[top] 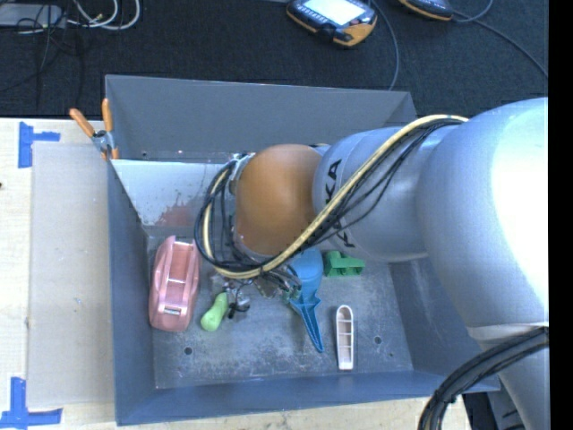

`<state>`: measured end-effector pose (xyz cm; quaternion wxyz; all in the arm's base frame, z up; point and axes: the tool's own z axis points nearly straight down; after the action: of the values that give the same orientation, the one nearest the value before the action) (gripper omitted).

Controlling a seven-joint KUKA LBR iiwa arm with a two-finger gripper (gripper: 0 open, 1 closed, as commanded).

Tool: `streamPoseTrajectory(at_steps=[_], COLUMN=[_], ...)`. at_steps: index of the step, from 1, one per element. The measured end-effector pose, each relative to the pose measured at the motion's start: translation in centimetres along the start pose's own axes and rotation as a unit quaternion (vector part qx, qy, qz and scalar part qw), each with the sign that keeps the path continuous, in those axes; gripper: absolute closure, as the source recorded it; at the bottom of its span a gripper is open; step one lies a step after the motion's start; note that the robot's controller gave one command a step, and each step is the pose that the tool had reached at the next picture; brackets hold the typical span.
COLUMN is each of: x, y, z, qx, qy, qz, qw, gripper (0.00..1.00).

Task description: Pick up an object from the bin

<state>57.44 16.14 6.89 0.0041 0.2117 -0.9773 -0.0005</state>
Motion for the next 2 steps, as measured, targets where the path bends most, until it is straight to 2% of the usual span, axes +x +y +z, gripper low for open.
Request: streamPoseTrajectory(at_steps=[2], x=[0.1], y=[0.0], z=[-1.3], qx=[0.0], qy=[0.0018], qz=[0.0], qw=[1.0], gripper=[1.0])
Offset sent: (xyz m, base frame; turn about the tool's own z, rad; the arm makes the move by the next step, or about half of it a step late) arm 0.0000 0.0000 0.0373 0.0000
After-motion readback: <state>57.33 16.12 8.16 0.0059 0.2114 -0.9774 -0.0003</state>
